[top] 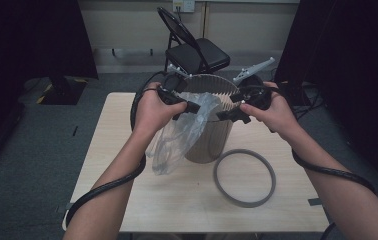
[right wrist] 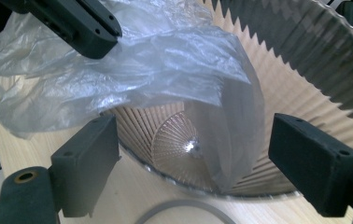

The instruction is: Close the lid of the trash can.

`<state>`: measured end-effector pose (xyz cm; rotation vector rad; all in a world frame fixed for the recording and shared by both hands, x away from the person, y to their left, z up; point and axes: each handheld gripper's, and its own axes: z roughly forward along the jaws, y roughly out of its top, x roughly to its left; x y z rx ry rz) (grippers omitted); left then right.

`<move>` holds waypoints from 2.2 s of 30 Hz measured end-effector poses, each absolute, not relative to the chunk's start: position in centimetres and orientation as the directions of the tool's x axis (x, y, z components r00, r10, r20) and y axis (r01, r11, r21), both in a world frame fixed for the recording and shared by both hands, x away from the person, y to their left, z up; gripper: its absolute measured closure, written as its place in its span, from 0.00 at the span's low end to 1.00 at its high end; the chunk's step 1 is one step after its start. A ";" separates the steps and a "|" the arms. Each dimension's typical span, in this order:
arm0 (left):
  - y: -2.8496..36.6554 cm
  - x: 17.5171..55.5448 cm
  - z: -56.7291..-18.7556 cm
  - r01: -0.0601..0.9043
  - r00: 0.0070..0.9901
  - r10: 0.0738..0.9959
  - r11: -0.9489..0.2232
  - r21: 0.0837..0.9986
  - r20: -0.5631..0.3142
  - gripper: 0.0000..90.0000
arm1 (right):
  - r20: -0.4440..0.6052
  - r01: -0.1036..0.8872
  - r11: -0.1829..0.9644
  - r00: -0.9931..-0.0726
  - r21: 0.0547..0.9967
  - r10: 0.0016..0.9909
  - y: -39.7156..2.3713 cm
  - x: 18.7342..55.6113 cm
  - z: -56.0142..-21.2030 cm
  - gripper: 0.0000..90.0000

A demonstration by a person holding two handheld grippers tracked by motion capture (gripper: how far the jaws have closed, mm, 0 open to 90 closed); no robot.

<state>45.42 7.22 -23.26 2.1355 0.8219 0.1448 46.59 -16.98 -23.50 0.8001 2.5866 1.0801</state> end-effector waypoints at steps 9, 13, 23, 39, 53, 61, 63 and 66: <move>7.9 45.8 -23.7 0.511 0.776 0.607 -0.449 0.733 -0.170 0.96 | 0.005 0.407 0.592 -0.827 0.696 0.562 -15.8 47.5 -24.1 0.17; 8.2 45.9 -23.8 0.512 0.772 0.613 -0.443 0.736 -0.168 0.96 | 0.014 0.417 0.586 -0.822 0.695 0.569 -15.5 47.9 -24.4 0.17; 8.5 46.0 -24.0 0.512 0.771 0.616 -0.446 0.734 -0.164 0.96 | 0.040 0.437 0.576 -0.819 0.691 0.573 -14.5 48.5 -24.7 0.21; 8.8 45.9 -24.3 0.507 0.768 0.621 -0.440 0.741 -0.157 0.94 | 0.084 0.447 0.593 -0.839 0.670 0.538 -12.8 48.7 -25.0 0.56; 10.1 45.9 -23.7 0.418 0.740 0.671 -0.409 0.811 -0.043 0.31 | 0.046 0.426 0.654 -0.857 0.625 0.514 -12.8 48.6 -25.0 0.99; 11.7 45.6 -23.2 0.429 0.711 0.702 -0.387 0.816 -0.041 0.28 | -0.002 0.423 0.686 -0.851 0.592 0.526 -13.7 48.5 -24.6 1.00; 12.1 45.6 -23.3 0.427 0.712 0.701 -0.395 0.813 -0.033 0.31 | -0.020 0.424 0.691 -0.845 0.585 0.535 -13.9 48.4 -24.5 1.00; 12.5 45.5 -23.5 0.441 0.702 0.711 -0.397 0.805 -0.034 0.35 | -0.047 0.417 0.698 -0.839 0.582 0.542 -14.6 48.4 -24.3 1.00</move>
